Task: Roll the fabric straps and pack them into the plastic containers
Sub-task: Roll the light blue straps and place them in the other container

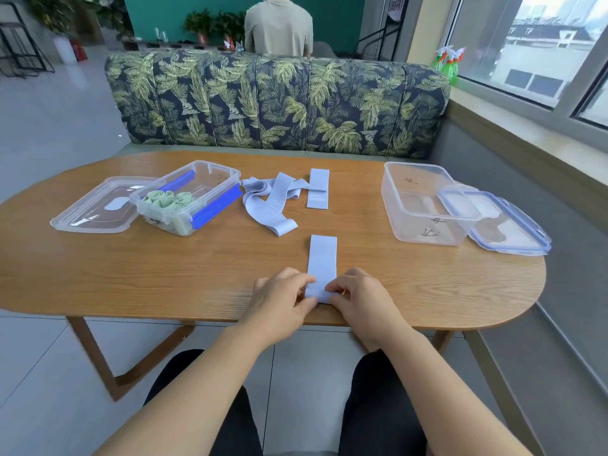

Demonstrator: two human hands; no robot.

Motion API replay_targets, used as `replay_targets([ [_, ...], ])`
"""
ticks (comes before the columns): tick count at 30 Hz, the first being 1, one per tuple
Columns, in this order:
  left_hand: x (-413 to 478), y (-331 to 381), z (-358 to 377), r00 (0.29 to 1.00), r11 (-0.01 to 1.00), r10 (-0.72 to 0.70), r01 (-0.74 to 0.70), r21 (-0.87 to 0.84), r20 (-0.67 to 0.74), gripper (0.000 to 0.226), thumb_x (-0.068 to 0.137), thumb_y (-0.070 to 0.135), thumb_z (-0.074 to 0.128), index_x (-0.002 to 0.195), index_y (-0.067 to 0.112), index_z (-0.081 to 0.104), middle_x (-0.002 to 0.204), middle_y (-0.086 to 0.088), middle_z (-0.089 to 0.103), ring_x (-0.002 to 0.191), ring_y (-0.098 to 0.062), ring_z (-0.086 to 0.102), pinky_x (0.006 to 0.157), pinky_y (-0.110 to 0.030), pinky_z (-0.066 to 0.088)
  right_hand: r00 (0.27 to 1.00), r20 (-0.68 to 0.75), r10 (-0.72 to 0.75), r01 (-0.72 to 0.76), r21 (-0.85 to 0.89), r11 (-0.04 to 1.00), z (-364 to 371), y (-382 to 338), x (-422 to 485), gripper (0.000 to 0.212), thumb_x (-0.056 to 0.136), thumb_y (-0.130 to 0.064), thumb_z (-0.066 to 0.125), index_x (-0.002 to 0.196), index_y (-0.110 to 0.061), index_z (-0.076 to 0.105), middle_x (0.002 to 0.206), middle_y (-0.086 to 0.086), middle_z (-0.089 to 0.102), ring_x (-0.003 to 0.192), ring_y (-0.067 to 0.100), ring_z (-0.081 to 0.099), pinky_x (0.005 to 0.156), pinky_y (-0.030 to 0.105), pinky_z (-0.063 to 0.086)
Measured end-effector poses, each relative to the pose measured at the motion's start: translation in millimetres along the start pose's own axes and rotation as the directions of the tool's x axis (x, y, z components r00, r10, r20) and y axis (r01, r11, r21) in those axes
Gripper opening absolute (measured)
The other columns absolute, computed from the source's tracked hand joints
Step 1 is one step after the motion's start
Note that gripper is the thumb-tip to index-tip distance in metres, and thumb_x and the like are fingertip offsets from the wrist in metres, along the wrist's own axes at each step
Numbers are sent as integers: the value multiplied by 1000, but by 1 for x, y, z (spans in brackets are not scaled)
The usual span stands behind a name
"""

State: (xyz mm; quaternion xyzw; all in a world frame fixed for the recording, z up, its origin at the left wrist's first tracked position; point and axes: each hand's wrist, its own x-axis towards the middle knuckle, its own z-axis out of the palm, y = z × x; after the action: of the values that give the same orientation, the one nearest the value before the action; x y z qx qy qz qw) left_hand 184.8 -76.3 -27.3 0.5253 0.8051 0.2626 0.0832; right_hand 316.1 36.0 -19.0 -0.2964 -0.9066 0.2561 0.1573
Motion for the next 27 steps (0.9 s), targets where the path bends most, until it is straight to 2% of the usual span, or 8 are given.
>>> replay_targets([
  [2, -1, 0, -1, 1000, 997, -14, 13, -73, -4, 35, 88, 30, 64, 121, 35, 52, 111, 18, 51, 96, 4, 51, 91, -24, 22, 1000, 13, 2, -2, 4, 1000, -1, 1, 3, 19, 92, -19, 59, 105, -16, 72, 96, -4, 54, 88, 15, 54, 81, 34, 46],
  [5, 0, 0, -1, 1000, 996, -7, 7, -91, 0, 29, 86, 26, 66, 112, 35, 57, 103, 20, 50, 92, 5, 51, 89, -23, 21, 1000, 21, -2, 2, 20, 1000, -2, 3, 5, 19, 93, -18, 59, 105, -14, 73, 93, -3, 53, 86, 14, 51, 78, 29, 42],
  [10, 11, 0, -5, 1000, 999, -24, 24, -33, 20, 17, 93, 29, 59, 108, 35, 63, 89, 19, 49, 98, -11, 51, 86, -22, 22, 1000, -2, -3, 3, 29, 1000, 0, 5, 5, 22, 95, -17, 56, 110, -12, 71, 93, -1, 52, 84, 13, 50, 74, 25, 37],
  [13, 15, -1, -7, 998, 999, -40, 40, -11, 49, 17, 95, 32, 55, 110, 34, 64, 95, 16, 53, 102, -17, 48, 90, -23, 26, 997, -77, 27, -17, 133, 991, 1, 8, 1, 26, 90, -14, 62, 116, -13, 66, 98, -4, 55, 72, 2, 51, 70, 16, 37],
  [16, 18, -1, -6, 998, 999, -38, 39, -14, 40, 17, 94, 32, 56, 108, 31, 65, 100, 13, 56, 101, -17, 51, 91, -24, 27, 994, -86, 61, -45, 177, 983, 1, 12, 0, 18, 86, -12, 66, 104, -16, 68, 96, -6, 55, 66, -3, 51, 66, 8, 38],
  [20, 18, 0, -6, 998, 999, -44, 45, -12, 39, 20, 95, 31, 55, 111, 28, 65, 99, 12, 55, 100, -15, 53, 91, -23, 27, 995, -63, 79, -69, 148, 987, 0, 13, 4, 14, 87, -16, 67, 100, -17, 70, 94, -7, 58, 73, 1, 50, 76, 23, 45],
  [24, 18, 3, -7, 997, 999, -40, 41, -10, 71, 29, 92, 34, 58, 121, 31, 59, 102, 14, 51, 98, -16, 53, 96, -28, 35, 995, -5, 98, -97, 110, 989, -5, 12, 11, 17, 90, -22, 62, 103, -17, 71, 96, -3, 60, 87, 15, 57, 82, 35, 49],
  [27, 16, 5, -8, 998, 999, -15, 18, -47, 62, 32, 89, 28, 62, 119, 36, 51, 106, 18, 46, 87, -9, 56, 89, -30, 41, 992, 34, 119, -122, 141, 982, -6, 13, 15, 15, 90, -20, 61, 101, -17, 71, 82, -8, 60, 75, 14, 57, 74, 36, 54],
])
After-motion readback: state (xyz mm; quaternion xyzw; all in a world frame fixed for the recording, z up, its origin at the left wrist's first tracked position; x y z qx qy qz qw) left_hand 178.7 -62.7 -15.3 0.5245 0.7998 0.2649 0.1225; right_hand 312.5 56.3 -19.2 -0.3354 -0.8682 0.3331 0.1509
